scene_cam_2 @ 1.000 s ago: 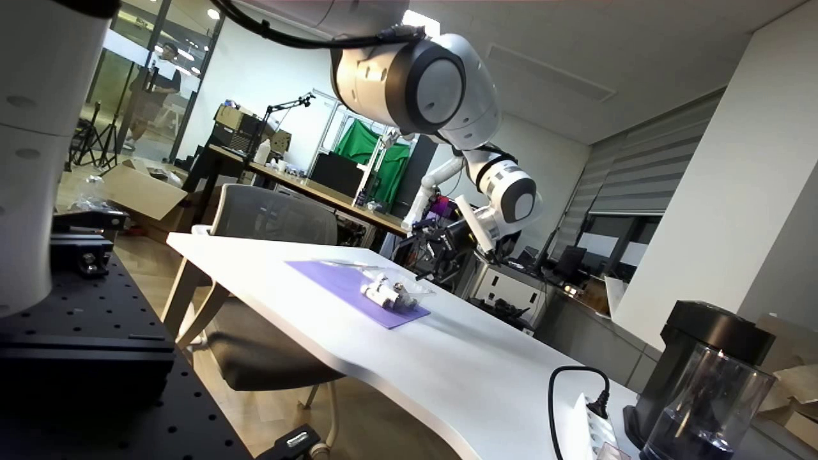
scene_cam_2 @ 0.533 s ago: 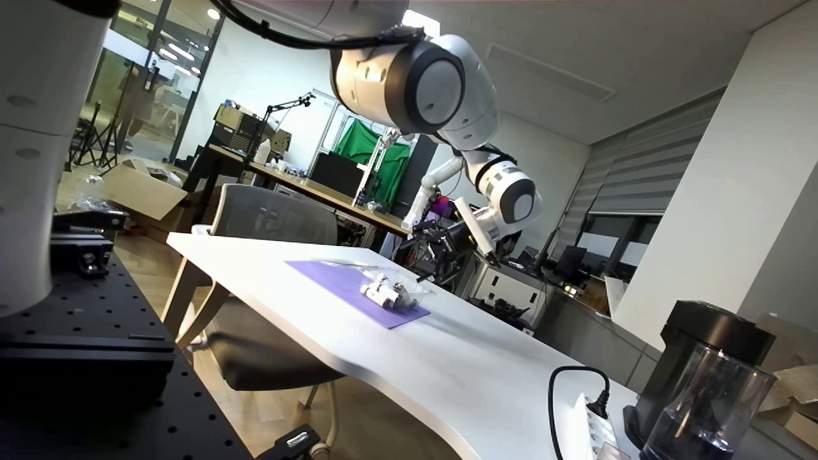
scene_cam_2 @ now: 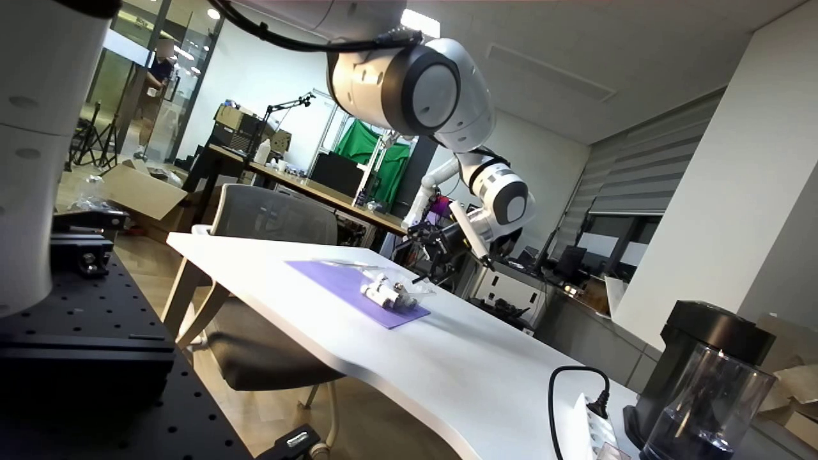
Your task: Remove one bottle from the clear box
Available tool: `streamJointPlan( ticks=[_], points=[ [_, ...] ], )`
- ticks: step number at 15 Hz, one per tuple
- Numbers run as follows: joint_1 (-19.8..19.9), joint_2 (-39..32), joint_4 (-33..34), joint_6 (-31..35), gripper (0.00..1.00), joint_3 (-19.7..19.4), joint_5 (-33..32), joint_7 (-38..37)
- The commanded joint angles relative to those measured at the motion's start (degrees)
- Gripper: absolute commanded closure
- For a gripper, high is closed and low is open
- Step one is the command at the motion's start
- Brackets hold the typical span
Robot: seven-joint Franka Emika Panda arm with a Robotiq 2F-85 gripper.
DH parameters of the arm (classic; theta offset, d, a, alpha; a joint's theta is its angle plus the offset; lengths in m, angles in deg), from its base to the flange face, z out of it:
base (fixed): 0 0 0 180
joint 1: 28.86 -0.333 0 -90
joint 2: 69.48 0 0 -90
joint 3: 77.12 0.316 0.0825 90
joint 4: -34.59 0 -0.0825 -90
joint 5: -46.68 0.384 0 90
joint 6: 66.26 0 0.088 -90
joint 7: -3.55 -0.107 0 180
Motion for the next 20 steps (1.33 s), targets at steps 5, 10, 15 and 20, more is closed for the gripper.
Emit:
streamJointPlan(
  ticks=[5, 10, 15, 20],
  points=[
    [-0.99, -2.58, 3.18, 4.3, 0.0, -0.06, -0.94, 4.65],
    [-1.37, -2.66, 2.61, 6.85, 0.0, -0.12, -0.89, 8.29],
    [-1.61, -3.01, 2.39, 7.27, 0.0, -0.13, -0.75, 9.2],
    [-2.13, -3.5, 2.35, 8.49, 0.0, -0.2, -0.16, 6.73]
  ],
)
